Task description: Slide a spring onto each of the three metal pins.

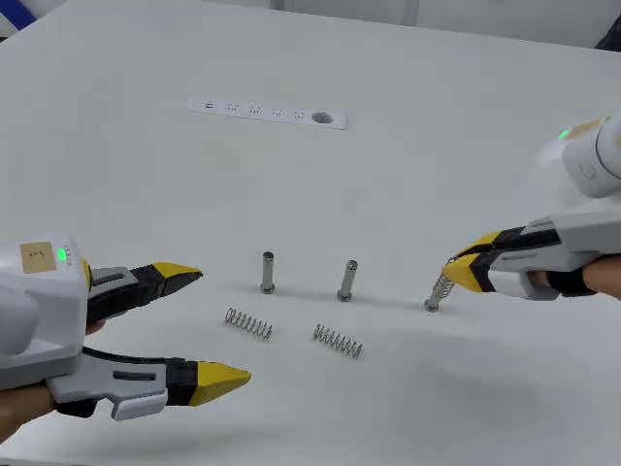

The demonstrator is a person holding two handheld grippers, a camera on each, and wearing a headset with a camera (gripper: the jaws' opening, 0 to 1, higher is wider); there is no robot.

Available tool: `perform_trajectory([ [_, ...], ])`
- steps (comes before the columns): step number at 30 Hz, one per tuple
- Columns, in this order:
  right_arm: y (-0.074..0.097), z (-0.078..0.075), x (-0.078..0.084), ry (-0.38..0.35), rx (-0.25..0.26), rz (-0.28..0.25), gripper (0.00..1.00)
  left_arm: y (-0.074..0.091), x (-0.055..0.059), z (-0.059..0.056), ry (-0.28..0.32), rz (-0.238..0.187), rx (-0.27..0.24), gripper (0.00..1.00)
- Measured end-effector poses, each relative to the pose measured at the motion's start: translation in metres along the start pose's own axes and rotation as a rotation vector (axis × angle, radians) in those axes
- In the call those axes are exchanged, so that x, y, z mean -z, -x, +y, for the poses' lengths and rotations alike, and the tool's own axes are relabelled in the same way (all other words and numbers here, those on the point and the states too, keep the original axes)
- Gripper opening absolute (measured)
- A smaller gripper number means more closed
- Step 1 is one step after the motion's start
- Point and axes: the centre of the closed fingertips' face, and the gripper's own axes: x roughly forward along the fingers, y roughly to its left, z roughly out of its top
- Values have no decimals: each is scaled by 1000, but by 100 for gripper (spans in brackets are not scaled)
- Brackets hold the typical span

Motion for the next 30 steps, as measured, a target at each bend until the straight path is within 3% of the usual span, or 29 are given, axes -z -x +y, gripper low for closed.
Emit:
perform_trajectory([
  [9, -1, -20, -5, -1, 37, -4, 11, 2, 1, 1, 4, 1, -8, 74],
  [30, -19, -26, 8, -38, 16, 17, 11, 1, 3, 2, 10, 13, -15, 74],
])
